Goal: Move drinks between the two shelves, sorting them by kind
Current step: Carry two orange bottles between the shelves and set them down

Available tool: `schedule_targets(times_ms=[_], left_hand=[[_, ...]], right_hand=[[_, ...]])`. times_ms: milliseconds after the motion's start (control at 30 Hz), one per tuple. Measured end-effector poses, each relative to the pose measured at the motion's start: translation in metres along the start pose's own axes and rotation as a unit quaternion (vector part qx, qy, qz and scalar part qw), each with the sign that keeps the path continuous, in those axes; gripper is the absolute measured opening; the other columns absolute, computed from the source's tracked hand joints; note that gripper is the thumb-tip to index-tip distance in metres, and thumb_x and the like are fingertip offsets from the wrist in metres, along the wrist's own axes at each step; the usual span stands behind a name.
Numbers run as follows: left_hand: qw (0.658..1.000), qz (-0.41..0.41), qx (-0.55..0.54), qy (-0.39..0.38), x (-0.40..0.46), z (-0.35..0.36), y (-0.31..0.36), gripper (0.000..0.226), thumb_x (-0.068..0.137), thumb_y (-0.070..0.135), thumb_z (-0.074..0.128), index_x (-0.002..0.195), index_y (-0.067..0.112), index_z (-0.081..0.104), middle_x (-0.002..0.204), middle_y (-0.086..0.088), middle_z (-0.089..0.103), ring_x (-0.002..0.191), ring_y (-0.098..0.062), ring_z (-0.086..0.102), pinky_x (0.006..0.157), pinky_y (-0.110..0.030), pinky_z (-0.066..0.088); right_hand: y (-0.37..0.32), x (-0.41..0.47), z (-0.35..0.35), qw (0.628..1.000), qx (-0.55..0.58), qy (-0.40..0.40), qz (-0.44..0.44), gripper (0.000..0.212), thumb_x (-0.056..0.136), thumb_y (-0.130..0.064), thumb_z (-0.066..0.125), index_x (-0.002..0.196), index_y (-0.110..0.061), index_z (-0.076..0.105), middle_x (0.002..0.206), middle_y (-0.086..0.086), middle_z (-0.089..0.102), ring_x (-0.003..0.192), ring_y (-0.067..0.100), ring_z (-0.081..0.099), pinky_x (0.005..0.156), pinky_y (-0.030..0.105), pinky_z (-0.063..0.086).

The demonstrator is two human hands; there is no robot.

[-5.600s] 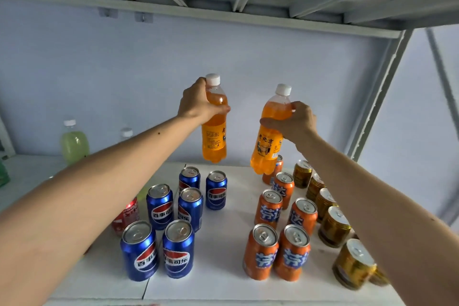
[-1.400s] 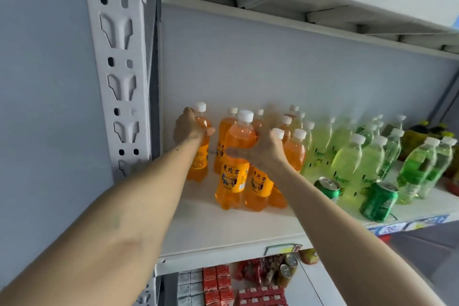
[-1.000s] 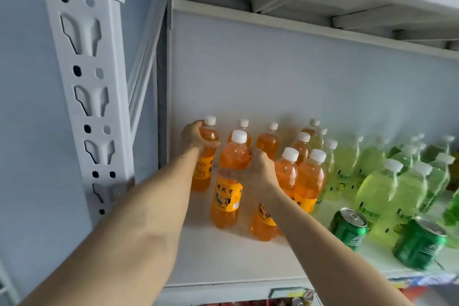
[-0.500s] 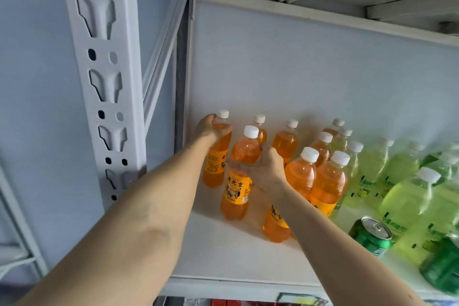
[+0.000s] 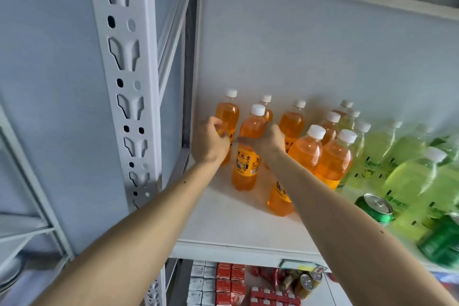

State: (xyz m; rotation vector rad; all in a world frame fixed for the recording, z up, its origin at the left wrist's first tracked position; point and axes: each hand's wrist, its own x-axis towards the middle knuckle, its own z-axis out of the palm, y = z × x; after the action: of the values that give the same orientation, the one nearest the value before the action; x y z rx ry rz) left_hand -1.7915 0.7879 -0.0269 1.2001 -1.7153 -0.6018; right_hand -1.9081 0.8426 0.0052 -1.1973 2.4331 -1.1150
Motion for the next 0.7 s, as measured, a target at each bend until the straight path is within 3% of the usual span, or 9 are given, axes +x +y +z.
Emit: schedule_targets(times_ms=[167, 333, 433, 700], left_hand=[[0.984, 0.063, 0.142, -0.085, -0.045, 0.006, -0.03, 0.017, 0.09, 0.026, 0.063, 0.105, 0.018, 0.064, 0.107, 0.002, 0.065, 0.093, -0.017, 0.063, 0.069, -0.026, 0.047], [0.955, 0.109, 0.238, -0.142, -0.073, 0.008, -0.049, 0.026, 0.089, 0.028, 0.064, 0.111, 0.015, 0.06, 0.11, -0.001, 0.064, 0.098, -0.02, 0.062, 0.076, -0.031, 0.05], [0.932, 0.124, 0.296, -0.169, -0.087, 0.007, -0.054, 0.022, 0.09, 0.026, 0.061, 0.109, 0.014, 0.06, 0.107, -0.002, 0.063, 0.097, -0.021, 0.06, 0.072, -0.031, 0.045], [0.92, 0.133, 0.319, -0.185, -0.101, -0.006, -0.052, 0.024, 0.091, 0.027, 0.059, 0.112, 0.015, 0.06, 0.11, -0.001, 0.062, 0.099, -0.021, 0.06, 0.073, -0.031, 0.044]], right_hand=[[-0.001, -0.003, 0.001, 1.0, 0.013, -0.015, 0.01, 0.079, 0.07, -0.041, 0.084, 0.129, -0.01, 0.041, 0.118, 0.007, 0.057, 0.106, 0.024, 0.059, 0.075, 0.03, 0.051], [-0.002, -0.005, 0.0, 0.999, 0.026, -0.036, 0.018, 0.078, 0.077, -0.036, 0.08, 0.133, -0.008, 0.033, 0.12, 0.007, 0.056, 0.09, 0.019, 0.053, 0.071, 0.027, 0.047], [-0.002, -0.005, -0.001, 0.998, 0.029, -0.048, 0.026, 0.085, 0.078, -0.035, 0.079, 0.139, -0.007, 0.026, 0.128, 0.01, 0.054, 0.108, 0.026, 0.058, 0.076, 0.03, 0.048], [-0.009, -0.022, -0.009, 0.998, 0.04, -0.042, 0.035, 0.088, 0.077, -0.035, 0.08, 0.139, -0.004, 0.025, 0.129, 0.012, 0.055, 0.105, 0.026, 0.058, 0.073, 0.028, 0.047]])
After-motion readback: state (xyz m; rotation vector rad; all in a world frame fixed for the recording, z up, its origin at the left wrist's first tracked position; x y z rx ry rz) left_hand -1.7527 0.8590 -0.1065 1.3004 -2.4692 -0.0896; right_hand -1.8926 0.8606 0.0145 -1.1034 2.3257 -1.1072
